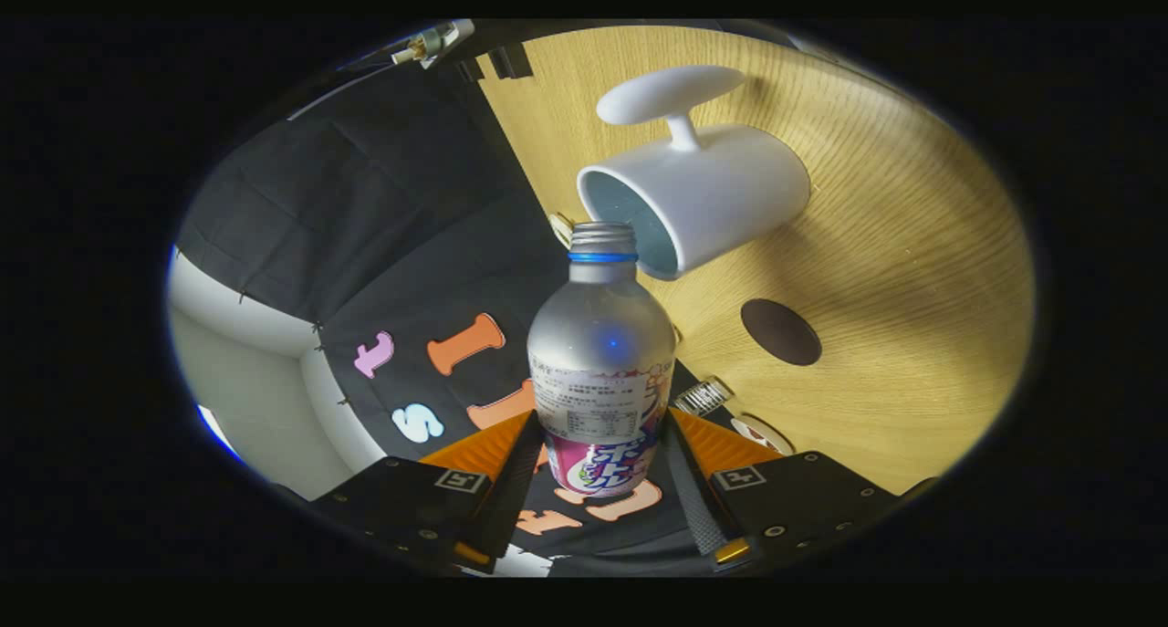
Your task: Take the bottle from table, then pour the juice into the cup, finally place the bottle on the coaster
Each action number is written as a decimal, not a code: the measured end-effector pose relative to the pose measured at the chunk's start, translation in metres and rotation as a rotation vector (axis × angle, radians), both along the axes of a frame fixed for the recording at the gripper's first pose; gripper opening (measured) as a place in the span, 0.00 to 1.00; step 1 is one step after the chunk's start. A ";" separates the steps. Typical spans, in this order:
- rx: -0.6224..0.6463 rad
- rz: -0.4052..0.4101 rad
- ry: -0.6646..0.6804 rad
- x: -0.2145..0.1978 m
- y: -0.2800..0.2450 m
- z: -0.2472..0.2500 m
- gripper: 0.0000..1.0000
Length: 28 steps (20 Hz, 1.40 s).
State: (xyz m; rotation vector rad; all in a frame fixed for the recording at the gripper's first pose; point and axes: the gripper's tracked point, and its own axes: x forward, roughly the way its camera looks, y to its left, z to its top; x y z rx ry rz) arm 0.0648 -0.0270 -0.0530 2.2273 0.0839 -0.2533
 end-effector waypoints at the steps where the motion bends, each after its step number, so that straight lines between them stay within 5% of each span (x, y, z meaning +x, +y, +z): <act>1: 0.004 0.000 0.003 0.000 0.000 0.000 0.75; 28: 0.167 -0.064 -0.064 0.010 -0.006 0.010 0.75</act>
